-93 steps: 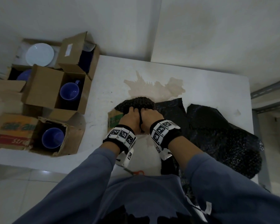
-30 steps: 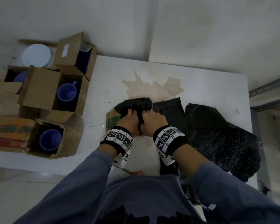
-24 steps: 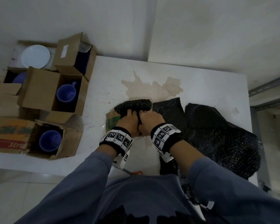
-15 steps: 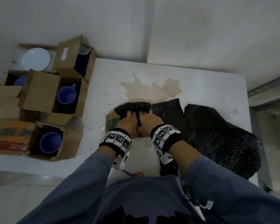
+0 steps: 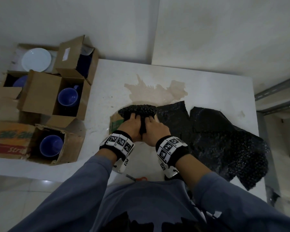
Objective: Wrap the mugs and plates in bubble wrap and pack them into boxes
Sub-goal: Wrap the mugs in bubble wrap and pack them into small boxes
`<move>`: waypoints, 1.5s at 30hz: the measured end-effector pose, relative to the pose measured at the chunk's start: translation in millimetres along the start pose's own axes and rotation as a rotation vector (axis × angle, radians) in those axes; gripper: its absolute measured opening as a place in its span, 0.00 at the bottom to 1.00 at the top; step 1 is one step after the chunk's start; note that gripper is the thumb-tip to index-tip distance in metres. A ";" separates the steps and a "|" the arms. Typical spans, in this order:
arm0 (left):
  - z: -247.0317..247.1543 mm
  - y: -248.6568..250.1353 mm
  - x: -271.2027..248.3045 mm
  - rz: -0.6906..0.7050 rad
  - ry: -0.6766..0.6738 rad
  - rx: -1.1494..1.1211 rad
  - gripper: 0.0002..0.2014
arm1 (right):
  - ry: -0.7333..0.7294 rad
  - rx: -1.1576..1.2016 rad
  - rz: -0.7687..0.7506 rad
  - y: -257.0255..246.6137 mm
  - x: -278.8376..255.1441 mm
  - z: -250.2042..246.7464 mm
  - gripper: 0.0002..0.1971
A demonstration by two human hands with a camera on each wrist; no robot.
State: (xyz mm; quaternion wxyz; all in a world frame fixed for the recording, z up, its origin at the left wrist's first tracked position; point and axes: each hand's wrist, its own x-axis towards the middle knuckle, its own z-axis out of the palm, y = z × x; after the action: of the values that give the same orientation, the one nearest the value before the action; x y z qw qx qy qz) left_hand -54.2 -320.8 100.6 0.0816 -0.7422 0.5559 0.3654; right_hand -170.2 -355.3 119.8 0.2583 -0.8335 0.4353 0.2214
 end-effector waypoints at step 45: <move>-3.1 11.0 -11.7 -0.114 0.217 -0.002 0.21 | -0.011 -0.060 -0.042 -6.5 17.4 -25.2 0.15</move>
State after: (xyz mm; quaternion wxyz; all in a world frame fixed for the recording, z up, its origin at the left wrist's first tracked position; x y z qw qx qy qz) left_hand -63.9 -317.5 113.4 0.0410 -0.8077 0.5182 0.2783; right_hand -152.1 -378.4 130.4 0.2403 -0.8486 0.4095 0.2335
